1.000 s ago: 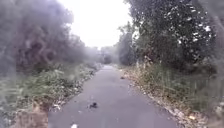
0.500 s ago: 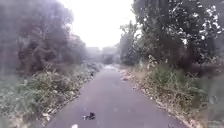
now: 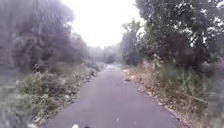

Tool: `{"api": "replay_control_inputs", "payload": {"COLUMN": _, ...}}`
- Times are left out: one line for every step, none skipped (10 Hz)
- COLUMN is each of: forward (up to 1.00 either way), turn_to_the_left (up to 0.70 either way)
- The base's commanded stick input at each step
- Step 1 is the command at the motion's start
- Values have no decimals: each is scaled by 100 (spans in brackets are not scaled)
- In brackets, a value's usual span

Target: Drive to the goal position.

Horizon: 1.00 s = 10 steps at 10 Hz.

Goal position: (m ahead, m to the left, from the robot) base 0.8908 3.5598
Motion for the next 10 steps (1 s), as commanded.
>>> {"api": "replay_control_inputs", "payload": {"forward": 60, "turn_to_the_left": 9}}
{"api": "replay_control_inputs", "payload": {"forward": 60, "turn_to_the_left": 4}}
{"api": "replay_control_inputs", "payload": {"forward": 60, "turn_to_the_left": 0}}
{"api": "replay_control_inputs", "payload": {"forward": 60, "turn_to_the_left": 0}}
{"api": "replay_control_inputs", "payload": {"forward": 60, "turn_to_the_left": 0}}
{"api": "replay_control_inputs", "payload": {"forward": 60, "turn_to_the_left": 0}}
{"api": "replay_control_inputs", "payload": {"forward": 60, "turn_to_the_left": 0}}
{"api": "replay_control_inputs", "payload": {"forward": 60, "turn_to_the_left": 0}}
{"api": "replay_control_inputs", "payload": {"forward": 60, "turn_to_the_left": 0}}
{"api": "replay_control_inputs", "payload": {"forward": 60, "turn_to_the_left": 0}}
